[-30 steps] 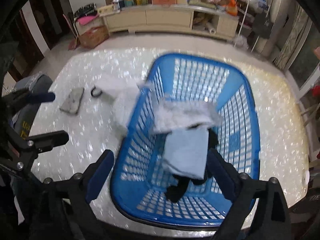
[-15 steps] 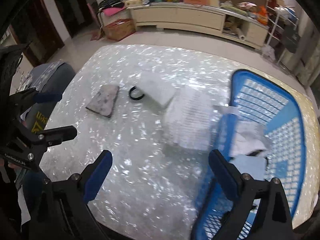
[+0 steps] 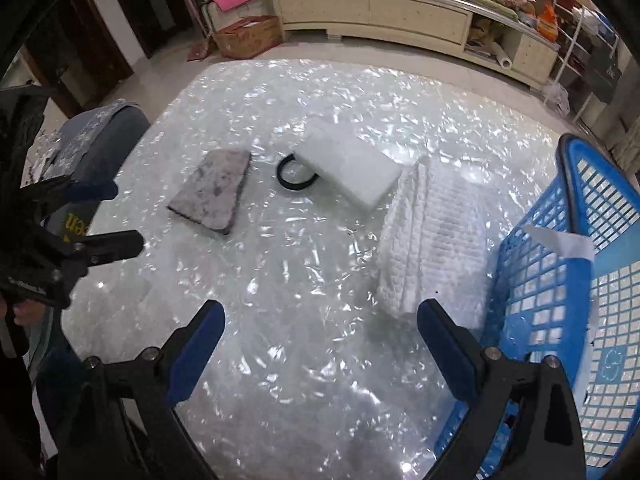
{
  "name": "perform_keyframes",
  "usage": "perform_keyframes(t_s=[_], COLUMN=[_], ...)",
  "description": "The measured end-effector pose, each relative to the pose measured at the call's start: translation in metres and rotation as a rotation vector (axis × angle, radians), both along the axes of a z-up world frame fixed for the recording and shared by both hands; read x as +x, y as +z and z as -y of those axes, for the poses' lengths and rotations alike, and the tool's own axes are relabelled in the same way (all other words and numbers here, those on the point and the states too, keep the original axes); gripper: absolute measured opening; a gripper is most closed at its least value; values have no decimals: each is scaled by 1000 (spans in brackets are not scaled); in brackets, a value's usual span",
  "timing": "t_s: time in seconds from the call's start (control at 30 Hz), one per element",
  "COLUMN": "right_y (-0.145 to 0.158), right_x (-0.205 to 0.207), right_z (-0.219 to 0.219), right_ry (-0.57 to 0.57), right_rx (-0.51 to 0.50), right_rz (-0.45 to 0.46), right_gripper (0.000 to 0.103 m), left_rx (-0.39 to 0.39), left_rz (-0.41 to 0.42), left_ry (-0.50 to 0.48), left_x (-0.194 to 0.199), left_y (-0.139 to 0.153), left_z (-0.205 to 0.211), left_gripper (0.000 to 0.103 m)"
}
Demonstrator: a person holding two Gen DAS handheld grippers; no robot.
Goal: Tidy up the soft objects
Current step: 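Move the right gripper to the white waffle towel while the left gripper approaches the grey felt pad, then grasp the white waffle towel with the right gripper while the left gripper grasps the grey felt pad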
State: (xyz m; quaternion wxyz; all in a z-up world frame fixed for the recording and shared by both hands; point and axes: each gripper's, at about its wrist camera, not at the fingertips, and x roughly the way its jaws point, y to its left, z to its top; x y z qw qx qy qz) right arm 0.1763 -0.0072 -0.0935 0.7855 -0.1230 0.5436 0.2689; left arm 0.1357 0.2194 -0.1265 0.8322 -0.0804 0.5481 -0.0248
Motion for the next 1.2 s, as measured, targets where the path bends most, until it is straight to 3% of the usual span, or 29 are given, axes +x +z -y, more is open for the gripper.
perform_keyframes(t_s=[0.43, 0.67, 0.8, 0.93, 1.2], right_y=[-28, -31, -30, -30, -43], right_x=[23, 26, 28, 29, 32], right_z=[-2, -1, -2, 0, -1], right_ry=[-81, -93, -96, -102, -141], right_rx=[-13, -21, -11, -18, -70], right_rz=[-12, -22, -13, -4, -13], right_gripper=[97, 97, 97, 97, 97], left_rx=[5, 18, 24, 94, 27], left_rz=[-62, -107, -104, -100, -89], left_ry=[32, 38, 38, 34, 3], left_x=[35, 50, 53, 55, 55], left_y=[-45, -61, -62, -63, -60], left_z=[-28, -29, -27, -20, -7], left_gripper=[103, 89, 87, 69, 22])
